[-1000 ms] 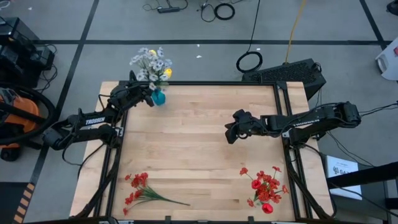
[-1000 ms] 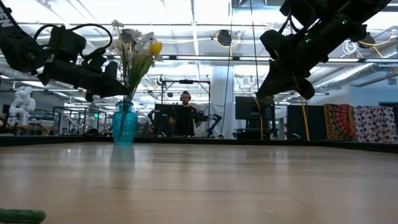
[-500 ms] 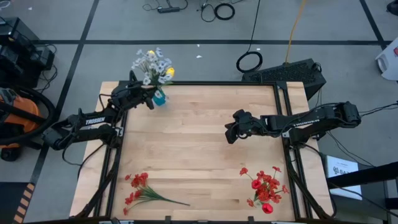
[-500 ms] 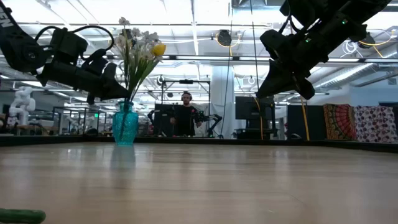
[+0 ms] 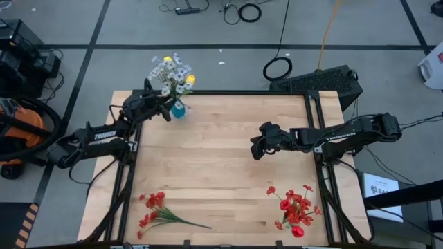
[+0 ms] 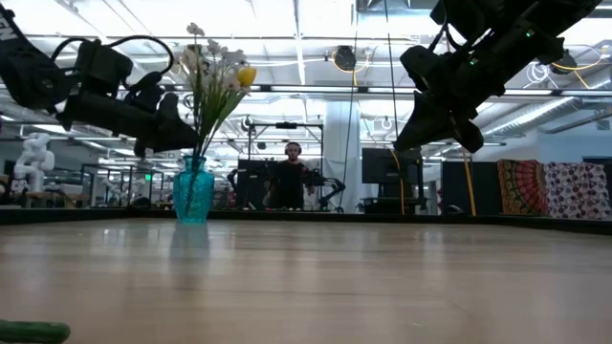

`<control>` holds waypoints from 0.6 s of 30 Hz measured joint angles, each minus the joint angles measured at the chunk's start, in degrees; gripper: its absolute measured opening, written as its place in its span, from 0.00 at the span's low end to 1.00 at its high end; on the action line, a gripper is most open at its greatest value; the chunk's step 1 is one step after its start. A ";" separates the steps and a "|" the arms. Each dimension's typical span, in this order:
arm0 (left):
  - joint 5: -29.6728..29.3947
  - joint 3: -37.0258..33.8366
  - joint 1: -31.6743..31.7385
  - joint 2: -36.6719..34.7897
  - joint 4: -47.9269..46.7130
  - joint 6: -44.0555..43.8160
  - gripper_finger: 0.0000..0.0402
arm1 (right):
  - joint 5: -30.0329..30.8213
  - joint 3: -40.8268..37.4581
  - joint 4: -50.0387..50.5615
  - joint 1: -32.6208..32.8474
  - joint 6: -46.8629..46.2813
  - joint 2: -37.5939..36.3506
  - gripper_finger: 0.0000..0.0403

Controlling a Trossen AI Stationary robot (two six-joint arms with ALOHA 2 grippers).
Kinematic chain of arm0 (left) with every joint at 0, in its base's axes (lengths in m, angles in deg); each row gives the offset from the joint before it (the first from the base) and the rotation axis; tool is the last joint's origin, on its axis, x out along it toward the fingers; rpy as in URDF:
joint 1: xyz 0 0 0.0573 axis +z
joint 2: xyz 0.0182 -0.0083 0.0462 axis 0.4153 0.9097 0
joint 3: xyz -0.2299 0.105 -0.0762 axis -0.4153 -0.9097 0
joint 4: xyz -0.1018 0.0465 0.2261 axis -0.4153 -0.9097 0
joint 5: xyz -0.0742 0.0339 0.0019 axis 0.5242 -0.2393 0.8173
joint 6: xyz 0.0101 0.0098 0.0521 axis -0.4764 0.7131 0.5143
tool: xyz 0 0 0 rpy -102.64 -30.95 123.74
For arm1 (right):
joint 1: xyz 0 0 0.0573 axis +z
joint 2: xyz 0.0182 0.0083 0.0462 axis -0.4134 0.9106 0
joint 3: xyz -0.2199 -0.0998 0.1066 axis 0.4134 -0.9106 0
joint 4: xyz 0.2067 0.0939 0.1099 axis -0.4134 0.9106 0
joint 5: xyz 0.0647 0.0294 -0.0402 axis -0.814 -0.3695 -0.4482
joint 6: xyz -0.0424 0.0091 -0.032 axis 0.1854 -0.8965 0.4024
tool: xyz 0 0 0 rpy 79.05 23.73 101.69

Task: Sort flowers into vase by color
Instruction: Put the white flowers into the blue vase, then put the orange flowers into the transparent vase

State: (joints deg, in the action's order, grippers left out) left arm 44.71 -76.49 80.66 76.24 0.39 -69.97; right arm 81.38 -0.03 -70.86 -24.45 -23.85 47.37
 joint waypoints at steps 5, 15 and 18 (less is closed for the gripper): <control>-0.02 0.02 0.00 -3.50 -1.78 -1.94 0.44 | -0.11 0.02 0.00 0.00 -0.04 0.00 0.00; -1.06 0.04 -0.89 -13.94 -22.93 -1.49 0.44 | -0.22 0.02 0.02 0.02 1.35 0.00 0.00; -1.05 0.07 -3.29 -17.04 -27.82 -1.66 0.44 | -0.20 0.02 0.02 0.00 2.14 0.00 0.00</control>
State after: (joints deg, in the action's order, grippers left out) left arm 43.66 -76.43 77.37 59.20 -27.43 -71.63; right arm 81.17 -0.01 -70.83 -24.44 -21.71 47.37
